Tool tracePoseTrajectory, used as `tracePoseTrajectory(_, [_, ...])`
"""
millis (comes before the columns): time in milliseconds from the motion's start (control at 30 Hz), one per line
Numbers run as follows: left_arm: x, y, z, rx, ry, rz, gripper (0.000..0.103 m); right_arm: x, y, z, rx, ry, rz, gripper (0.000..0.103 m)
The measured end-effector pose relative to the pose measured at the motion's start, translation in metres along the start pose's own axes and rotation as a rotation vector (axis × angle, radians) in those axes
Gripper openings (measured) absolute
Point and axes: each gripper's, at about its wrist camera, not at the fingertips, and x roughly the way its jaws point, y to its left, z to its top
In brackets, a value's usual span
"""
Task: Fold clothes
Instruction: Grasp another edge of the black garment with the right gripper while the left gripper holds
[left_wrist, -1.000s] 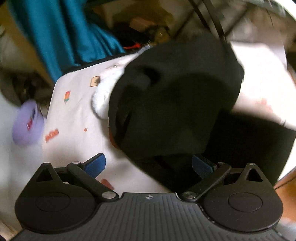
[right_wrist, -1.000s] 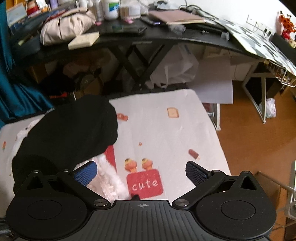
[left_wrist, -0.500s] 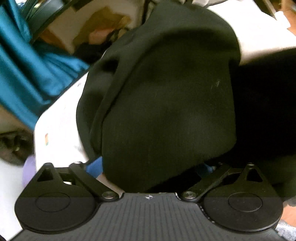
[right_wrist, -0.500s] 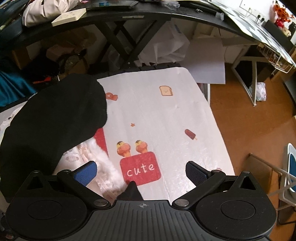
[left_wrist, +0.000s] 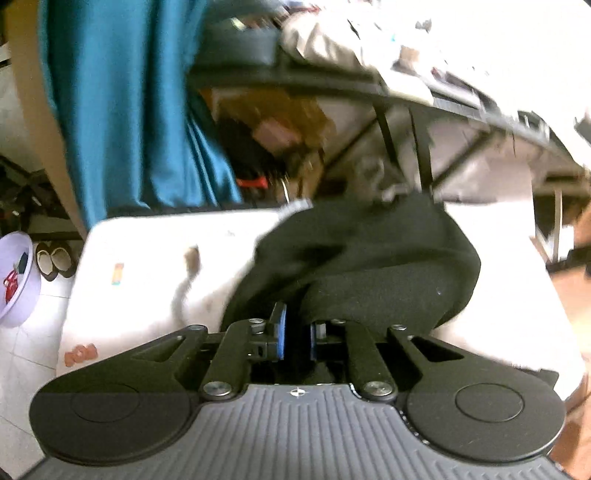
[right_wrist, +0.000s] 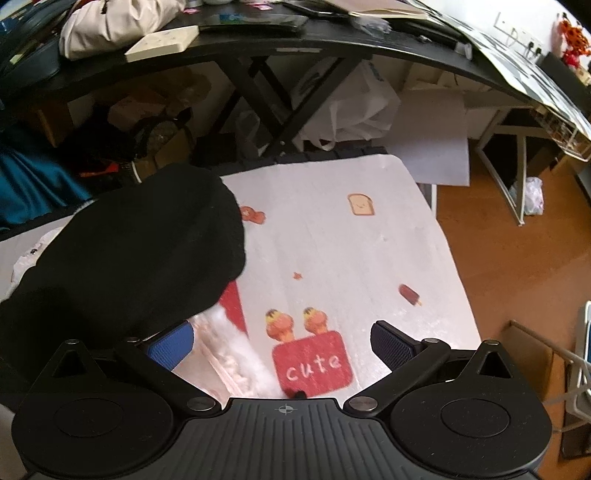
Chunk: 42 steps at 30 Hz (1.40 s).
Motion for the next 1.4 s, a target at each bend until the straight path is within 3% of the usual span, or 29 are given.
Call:
tracePoseTrajectory(67, [-0.005, 0.007, 0.006, -0.039, -0.011, -0.008, 0.010, 0.004, 0.005, 0.004, 0.005, 0.005, 0.014, 0.102])
tracePoseTrajectory(367, [0.004, -0.004, -0.015, 0.078, 0.027, 0.014, 0.008, 0.046, 0.027, 0.028, 0.240, 0.117, 0.295, 0.102])
tracePoseTrajectory(467, [0.010, -0.002, -0.019, 0.076, 0.044, 0.022, 0.009, 0.070, 0.050, 0.030, 0.247, 0.163, 0.328, 0.102])
tracePoseTrajectory(533, [0.013, -0.003, -0.019, 0.089, 0.048, 0.028, 0.014, 0.089, 0.067, 0.028, 0.247, 0.202, 0.327, 0.101])
tracePoseTrajectory(567, [0.013, -0.004, -0.021, 0.101, 0.052, 0.037, 0.023, 0.095, 0.073, 0.027, 0.253, 0.218, 0.330, 0.098])
tracePoseTrajectory(600, [0.015, -0.005, -0.021, 0.113, 0.060, 0.048, 0.030, 0.097, 0.078, 0.026, 0.257, 0.229, 0.342, 0.082])
tracePoseTrajectory(633, [0.016, -0.006, -0.023, 0.123, 0.068, 0.061, 0.050, 0.098, 0.082, 0.026, 0.258, 0.237, 0.358, 0.055])
tracePoseTrajectory(667, [0.016, -0.006, -0.025, 0.130, 0.069, 0.075, 0.066, 0.099, 0.086, 0.025, 0.259, 0.246, 0.373, 0.045])
tracePoseTrajectory(733, [0.015, -0.005, -0.028, 0.143, 0.061, 0.085, 0.070, 0.091, 0.090, 0.026, 0.242, 0.235, 0.369, 0.008])
tracePoseTrajectory(767, [0.016, -0.005, -0.029, 0.150, 0.065, 0.084, 0.071, 0.084, 0.087, 0.027, 0.241, 0.218, 0.378, 0.004])
tracePoseTrajectory(900, [0.022, -0.007, -0.036, 0.172, 0.100, 0.083, 0.075, 0.050, 0.067, 0.030, 0.242, 0.135, 0.424, 0.003])
tracePoseTrajectory(967, [0.025, -0.010, -0.040, 0.185, 0.111, 0.072, 0.083, 0.029, 0.051, 0.029, 0.249, 0.098, 0.434, 0.003])
tracePoseTrajectory(1133, [0.036, -0.030, -0.052, 0.272, 0.127, 0.031, 0.090, -0.001, 0.004, 0.011, 0.287, 0.081, 0.390, 0.002])
tracePoseTrajectory(1300, [0.057, -0.055, -0.072, 0.357, 0.180, -0.028, 0.093, 0.007, -0.041, -0.013, 0.377, 0.097, 0.283, 0.002])
tracePoseTrajectory(1400, [0.079, -0.065, -0.085, 0.393, 0.230, -0.013, 0.093, 0.019, -0.055, -0.021, 0.420, 0.111, 0.254, 0.003])
